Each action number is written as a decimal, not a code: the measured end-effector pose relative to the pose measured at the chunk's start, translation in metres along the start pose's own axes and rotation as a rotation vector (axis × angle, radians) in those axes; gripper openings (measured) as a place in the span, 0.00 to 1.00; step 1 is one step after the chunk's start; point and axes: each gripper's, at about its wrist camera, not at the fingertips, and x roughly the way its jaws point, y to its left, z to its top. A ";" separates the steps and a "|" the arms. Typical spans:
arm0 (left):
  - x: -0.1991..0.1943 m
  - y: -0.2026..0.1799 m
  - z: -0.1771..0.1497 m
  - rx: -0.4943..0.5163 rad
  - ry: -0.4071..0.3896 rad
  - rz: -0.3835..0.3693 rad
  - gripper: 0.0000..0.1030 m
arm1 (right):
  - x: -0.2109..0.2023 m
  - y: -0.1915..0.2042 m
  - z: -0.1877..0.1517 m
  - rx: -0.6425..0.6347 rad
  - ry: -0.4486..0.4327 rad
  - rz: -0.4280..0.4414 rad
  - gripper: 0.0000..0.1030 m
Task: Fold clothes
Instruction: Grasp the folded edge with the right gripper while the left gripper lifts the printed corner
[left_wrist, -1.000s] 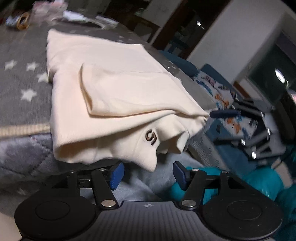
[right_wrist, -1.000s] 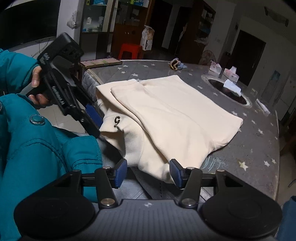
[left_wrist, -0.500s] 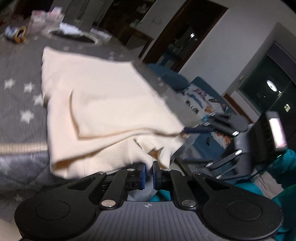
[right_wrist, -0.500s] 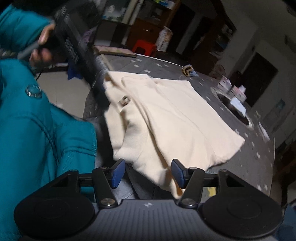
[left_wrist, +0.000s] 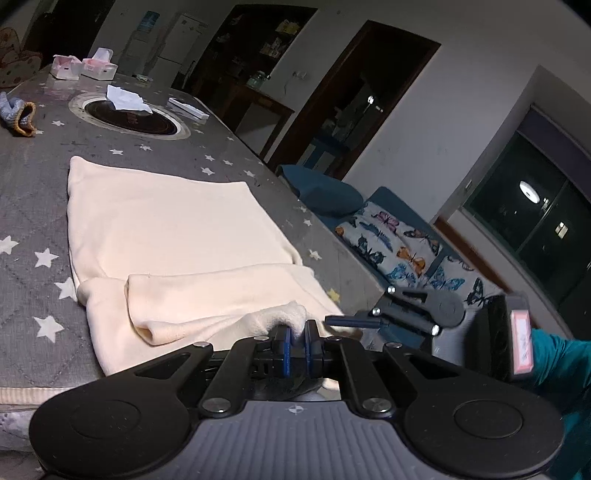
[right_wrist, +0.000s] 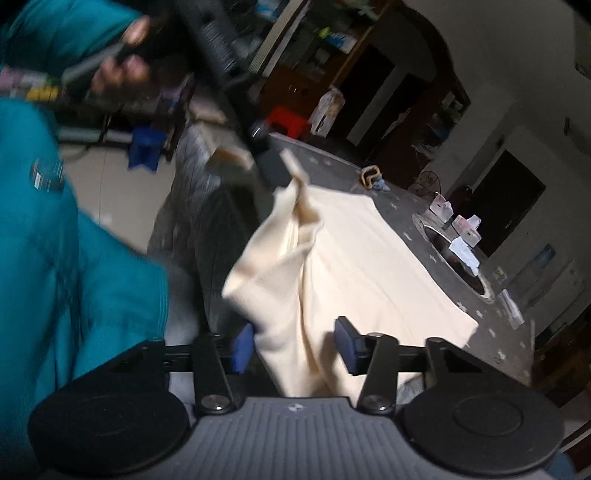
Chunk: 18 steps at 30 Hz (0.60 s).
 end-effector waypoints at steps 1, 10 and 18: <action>0.000 0.001 0.000 0.002 -0.002 -0.002 0.08 | 0.002 -0.005 0.003 0.025 -0.007 0.014 0.32; -0.007 -0.015 -0.012 0.210 -0.007 0.129 0.18 | 0.006 -0.067 0.015 0.389 -0.023 0.138 0.12; -0.021 -0.043 -0.045 0.494 -0.052 0.334 0.32 | 0.010 -0.104 0.023 0.545 -0.068 0.159 0.11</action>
